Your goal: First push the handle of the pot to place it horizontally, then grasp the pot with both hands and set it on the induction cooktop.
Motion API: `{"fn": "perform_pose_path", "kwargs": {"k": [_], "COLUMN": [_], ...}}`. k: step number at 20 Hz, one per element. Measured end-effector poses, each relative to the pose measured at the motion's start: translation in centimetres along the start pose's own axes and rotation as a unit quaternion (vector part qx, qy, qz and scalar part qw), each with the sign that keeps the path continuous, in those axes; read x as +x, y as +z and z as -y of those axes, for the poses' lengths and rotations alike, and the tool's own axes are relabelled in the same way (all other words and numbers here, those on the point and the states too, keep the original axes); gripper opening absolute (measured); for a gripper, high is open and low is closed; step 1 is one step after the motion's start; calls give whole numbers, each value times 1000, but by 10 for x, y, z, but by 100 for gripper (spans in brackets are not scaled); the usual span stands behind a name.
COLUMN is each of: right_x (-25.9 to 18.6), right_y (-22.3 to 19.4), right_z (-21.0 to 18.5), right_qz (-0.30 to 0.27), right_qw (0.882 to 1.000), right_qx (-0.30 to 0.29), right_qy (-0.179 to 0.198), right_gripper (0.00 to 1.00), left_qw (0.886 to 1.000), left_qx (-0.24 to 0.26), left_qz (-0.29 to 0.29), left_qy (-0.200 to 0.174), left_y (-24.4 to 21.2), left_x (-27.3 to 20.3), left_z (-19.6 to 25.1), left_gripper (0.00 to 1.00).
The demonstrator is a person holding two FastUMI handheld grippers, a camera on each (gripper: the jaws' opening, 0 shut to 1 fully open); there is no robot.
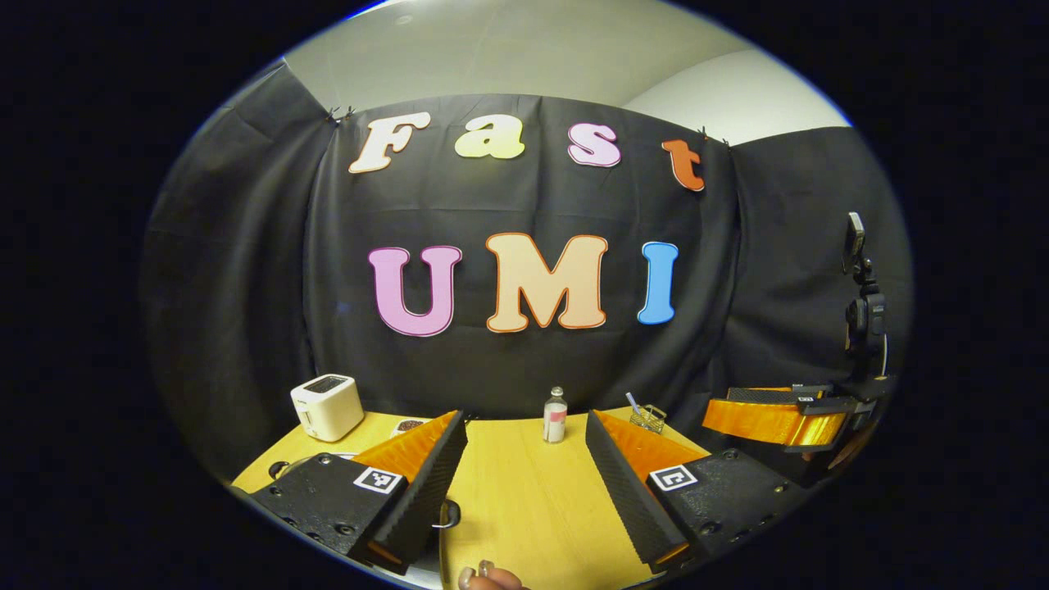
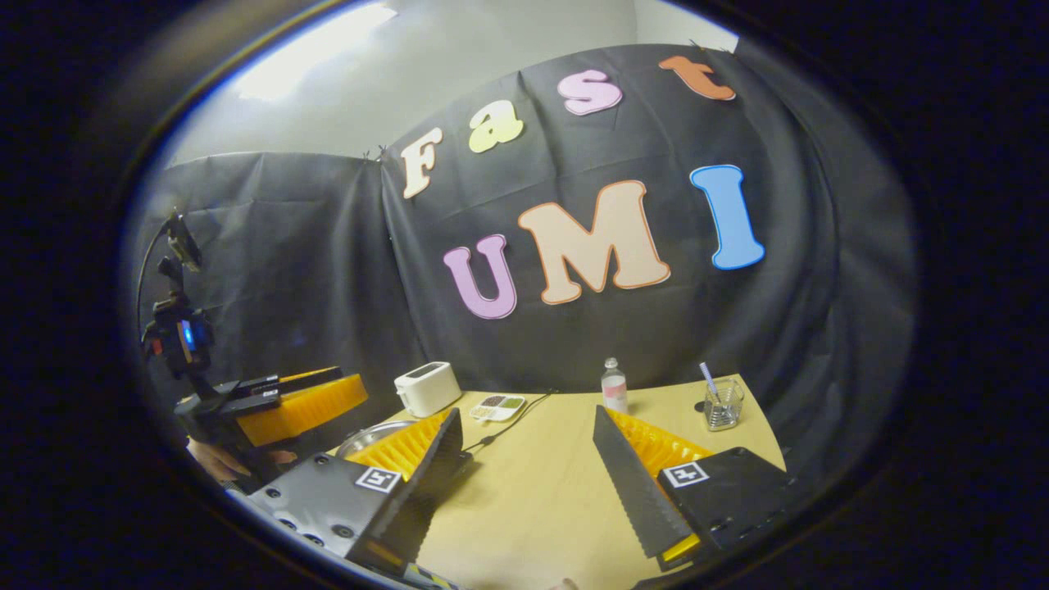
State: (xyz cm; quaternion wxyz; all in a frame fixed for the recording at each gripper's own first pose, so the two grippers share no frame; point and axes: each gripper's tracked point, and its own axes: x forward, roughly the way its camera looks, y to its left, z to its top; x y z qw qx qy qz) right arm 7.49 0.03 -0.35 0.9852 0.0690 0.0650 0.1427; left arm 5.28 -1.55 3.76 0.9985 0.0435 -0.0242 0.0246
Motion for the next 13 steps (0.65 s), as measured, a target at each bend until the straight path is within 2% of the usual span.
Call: {"fn": "perform_pose_path", "kwargs": {"k": [1,2,5,6,7,8,13], "right_x": [-2,-4,-6,-6,-7,-7,-7], "right_y": [1,3,3,2,1,1,3], "right_z": [0,0,0,-3,-4,-3,-8], "right_qz": [-1,0,1,-1,-3,-2,5], "right_qw": [1000,1000,1000,1000,1000,1000,1000], "right_qx": [3,4,5,6,5,2,5], "right_qy": [1,2,-2,1,-1,-6,-19], "right_gripper": [92,99,99,93,99,93,93], "left_qw": [1000,1000,1000,1000,1000,1000,999], "left_qx": [-3,-4,-4,-7,-11,-16,-29], "left_qz": [-4,-4,-9,-10,-13,-14,-25], "left_qy": [-1,-1,-2,-2,-6,-10,-28], "left_y": [-3,-2,-2,-2,-4,-6,-10], "left_x": [-2,-4,-5,-5,-4,-4,-4], "left_z": [4,5,3,2,3,4,2], "left_gripper": [94,94,95,95,94,94,96]}}
